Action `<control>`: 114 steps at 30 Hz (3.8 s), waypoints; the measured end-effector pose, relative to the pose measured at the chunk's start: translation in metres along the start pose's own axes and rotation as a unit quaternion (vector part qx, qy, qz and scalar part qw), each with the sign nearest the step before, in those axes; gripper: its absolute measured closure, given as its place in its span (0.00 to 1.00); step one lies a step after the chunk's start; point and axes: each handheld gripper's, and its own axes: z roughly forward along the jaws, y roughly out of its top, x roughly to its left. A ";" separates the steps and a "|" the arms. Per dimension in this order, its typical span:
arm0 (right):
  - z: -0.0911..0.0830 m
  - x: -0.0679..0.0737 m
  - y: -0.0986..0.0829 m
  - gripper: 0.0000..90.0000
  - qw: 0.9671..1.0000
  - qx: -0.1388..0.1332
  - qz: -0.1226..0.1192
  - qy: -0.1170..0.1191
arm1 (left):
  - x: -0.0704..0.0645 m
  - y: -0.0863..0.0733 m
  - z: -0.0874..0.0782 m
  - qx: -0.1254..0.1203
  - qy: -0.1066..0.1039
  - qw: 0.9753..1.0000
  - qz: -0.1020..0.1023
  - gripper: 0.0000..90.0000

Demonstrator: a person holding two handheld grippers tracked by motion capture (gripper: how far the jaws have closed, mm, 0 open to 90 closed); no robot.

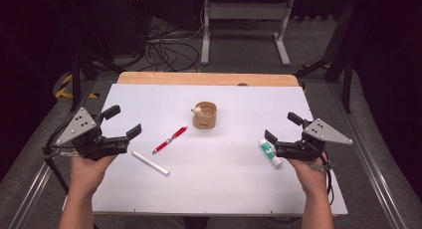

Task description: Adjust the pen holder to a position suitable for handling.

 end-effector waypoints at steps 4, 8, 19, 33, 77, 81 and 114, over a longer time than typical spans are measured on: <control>-0.003 -0.002 -0.006 0.05 1.000 0.009 0.002 -0.010 | 0.000 0.000 0.000 0.005 -0.002 1.000 0.004 0.13; -0.005 -0.002 -0.013 0.08 0.999 0.025 -0.003 -0.027 | -0.002 -0.001 0.000 0.007 -0.004 1.000 0.005 0.13; -0.009 -0.002 -0.029 0.18 0.997 0.059 0.000 -0.057 | -0.002 -0.003 0.001 0.006 -0.004 1.000 -0.001 0.13; -0.003 -0.002 -0.047 0.26 0.989 0.120 0.010 -0.086 | -0.003 -0.004 0.002 0.013 -0.004 1.000 0.004 0.14; 0.004 -0.006 -0.091 0.52 0.957 0.275 0.036 -0.084 | -0.004 -0.005 0.005 0.024 -0.009 1.000 -0.001 0.15; 0.004 -0.005 -0.093 0.52 0.954 0.284 0.038 -0.083 | -0.004 -0.005 0.005 0.025 -0.010 1.000 0.001 0.15; 0.000 -0.002 -0.102 0.62 0.952 0.290 0.043 -0.090 | -0.004 -0.007 0.008 0.028 -0.010 1.000 -0.003 0.15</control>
